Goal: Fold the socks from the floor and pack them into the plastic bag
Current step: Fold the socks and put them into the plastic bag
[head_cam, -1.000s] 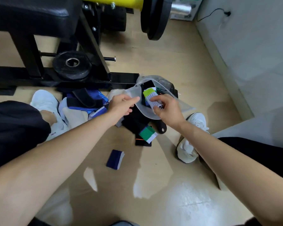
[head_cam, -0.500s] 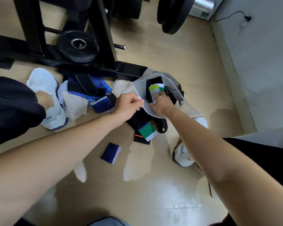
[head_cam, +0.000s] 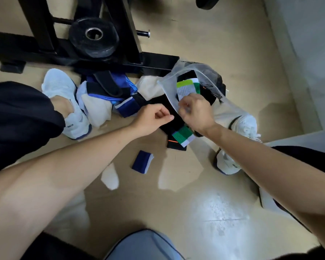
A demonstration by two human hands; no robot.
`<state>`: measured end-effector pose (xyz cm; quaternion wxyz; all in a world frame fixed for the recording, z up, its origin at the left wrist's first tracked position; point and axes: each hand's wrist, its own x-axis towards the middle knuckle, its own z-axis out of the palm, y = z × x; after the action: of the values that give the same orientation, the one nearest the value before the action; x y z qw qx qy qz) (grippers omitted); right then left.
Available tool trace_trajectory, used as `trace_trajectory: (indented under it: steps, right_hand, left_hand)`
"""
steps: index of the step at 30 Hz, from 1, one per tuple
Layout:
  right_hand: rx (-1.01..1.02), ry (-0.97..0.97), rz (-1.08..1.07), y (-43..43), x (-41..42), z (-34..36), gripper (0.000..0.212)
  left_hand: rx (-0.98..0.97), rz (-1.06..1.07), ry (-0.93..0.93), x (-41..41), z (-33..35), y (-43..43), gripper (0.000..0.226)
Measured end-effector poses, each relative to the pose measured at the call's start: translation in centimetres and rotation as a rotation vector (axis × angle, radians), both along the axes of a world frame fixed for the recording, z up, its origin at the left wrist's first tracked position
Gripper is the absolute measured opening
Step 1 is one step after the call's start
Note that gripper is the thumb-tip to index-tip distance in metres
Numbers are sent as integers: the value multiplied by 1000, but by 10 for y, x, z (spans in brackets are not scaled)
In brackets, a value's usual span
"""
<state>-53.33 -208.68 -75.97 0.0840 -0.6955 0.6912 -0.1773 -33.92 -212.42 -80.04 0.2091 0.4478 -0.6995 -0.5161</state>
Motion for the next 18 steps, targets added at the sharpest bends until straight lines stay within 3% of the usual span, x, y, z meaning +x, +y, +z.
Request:
trace_trajectory:
  steps: [3, 6, 9, 13, 16, 18]
  right_hand:
    - [-241, 26, 184, 37, 17, -6, 12]
    - [-229, 37, 360, 62, 34, -26, 6]
    - [114, -70, 360, 76, 44, -60, 11]
    - [572, -199, 159, 80, 49, -96, 23]
    - [731, -255, 34, 86, 51, -105, 28]
    - [775, -325, -10, 90, 52, -108, 28]
  left_hand:
    - [-25, -184, -194, 18, -25, 6, 15]
    - [-82, -349, -419, 33, -40, 16, 19]
    - [-118, -530, -625, 40, -58, 28, 36]
    - [-236, -695, -879, 47, -76, 48, 54]
    - [-347, -701, -957, 52, -83, 60, 52]
    - [-307, -616, -903, 52, -88, 60, 33]
